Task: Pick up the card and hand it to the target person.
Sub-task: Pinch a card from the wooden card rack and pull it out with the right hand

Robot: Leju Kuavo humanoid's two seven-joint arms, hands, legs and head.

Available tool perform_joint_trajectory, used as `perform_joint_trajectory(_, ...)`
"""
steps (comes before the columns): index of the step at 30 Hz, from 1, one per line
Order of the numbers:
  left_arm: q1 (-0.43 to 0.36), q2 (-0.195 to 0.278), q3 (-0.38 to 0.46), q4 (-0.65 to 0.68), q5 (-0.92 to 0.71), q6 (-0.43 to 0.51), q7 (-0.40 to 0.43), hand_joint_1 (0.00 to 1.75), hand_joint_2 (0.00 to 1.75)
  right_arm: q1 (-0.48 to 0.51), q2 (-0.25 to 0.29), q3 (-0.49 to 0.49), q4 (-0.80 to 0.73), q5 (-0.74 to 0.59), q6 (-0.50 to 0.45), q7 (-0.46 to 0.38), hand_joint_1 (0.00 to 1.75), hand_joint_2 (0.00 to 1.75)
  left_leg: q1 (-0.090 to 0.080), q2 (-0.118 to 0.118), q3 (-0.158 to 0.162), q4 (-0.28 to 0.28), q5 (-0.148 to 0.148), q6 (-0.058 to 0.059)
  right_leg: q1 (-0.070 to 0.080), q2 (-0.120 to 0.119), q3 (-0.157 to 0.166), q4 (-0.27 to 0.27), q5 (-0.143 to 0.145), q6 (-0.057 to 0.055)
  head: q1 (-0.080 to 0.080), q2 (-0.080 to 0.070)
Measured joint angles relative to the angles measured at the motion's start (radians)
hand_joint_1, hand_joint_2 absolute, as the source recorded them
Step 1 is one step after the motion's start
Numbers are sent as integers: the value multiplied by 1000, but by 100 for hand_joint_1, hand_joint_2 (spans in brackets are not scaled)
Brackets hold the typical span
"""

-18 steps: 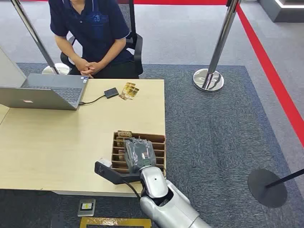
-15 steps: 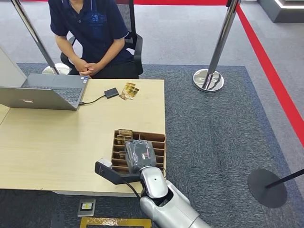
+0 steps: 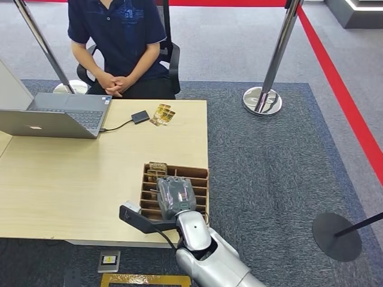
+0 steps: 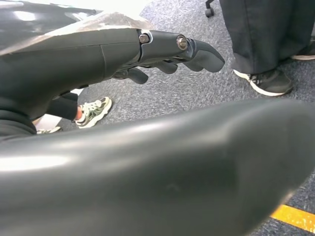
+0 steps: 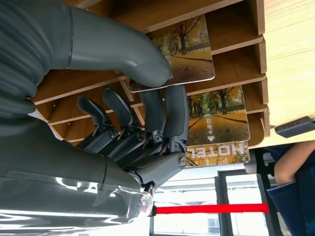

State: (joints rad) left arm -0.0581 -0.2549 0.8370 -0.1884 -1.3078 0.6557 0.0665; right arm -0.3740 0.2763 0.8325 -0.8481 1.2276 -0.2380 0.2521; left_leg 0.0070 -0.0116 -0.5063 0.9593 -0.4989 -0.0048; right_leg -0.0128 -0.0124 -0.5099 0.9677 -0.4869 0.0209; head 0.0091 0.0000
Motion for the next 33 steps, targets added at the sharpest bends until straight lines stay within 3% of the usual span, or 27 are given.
perform_joint_trajectory(13, 0, 0, 0, 0, 7, 3, 2, 0, 0, -5, -1, 2, -20, -37, -2, -14, 154, 175, 0, 0, 1, 0, 0, -1, 0, 0, 1, 0, 0, 0, 0, 0)
perform_joint_trajectory(22, 3, 0, 0, 0, 4, 13, 4, 0, 0, 2, -36, -45, -245, -188, 75, -87, 151, 175, 0, 0, 1, 0, 0, -1, 0, 0, 0, 0, 0, 0, 0, 0)
perform_joint_trajectory(33, 4, 0, 0, 0, -8, 15, 4, 0, 0, -9, -87, -85, -435, -233, 109, -112, 152, 175, 0, 0, 1, 0, 0, -1, 0, 0, 0, 0, 0, 0, 0, 0)
